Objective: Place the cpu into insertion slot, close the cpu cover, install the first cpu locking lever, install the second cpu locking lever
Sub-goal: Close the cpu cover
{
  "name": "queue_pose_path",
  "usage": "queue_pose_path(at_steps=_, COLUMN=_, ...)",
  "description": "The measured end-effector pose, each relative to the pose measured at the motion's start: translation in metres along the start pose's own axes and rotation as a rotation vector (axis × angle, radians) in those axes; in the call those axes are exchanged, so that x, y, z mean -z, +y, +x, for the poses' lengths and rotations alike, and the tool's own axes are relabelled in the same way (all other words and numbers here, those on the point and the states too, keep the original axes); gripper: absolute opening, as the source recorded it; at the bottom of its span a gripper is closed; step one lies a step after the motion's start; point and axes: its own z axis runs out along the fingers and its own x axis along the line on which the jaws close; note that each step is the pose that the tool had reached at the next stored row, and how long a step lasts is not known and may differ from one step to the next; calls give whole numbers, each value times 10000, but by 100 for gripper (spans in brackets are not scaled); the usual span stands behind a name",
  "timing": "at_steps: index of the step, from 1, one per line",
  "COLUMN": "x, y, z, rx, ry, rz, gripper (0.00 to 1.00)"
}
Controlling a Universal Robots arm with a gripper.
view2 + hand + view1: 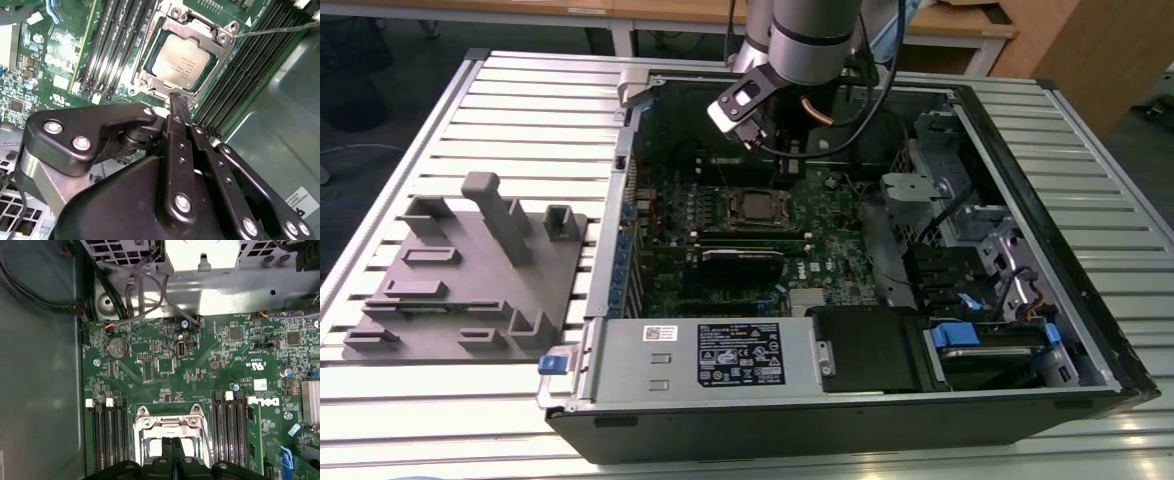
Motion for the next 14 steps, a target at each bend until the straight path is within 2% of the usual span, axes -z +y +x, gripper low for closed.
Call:
queue_pose_path(at_steps=8, x=-2, y=0, z=0, rx=39, ry=2, rz=1, gripper=11)
queue_pose_path(at_steps=14, x=-2, y=-2, z=0, rx=568, ry=4, rz=27, gripper=11)
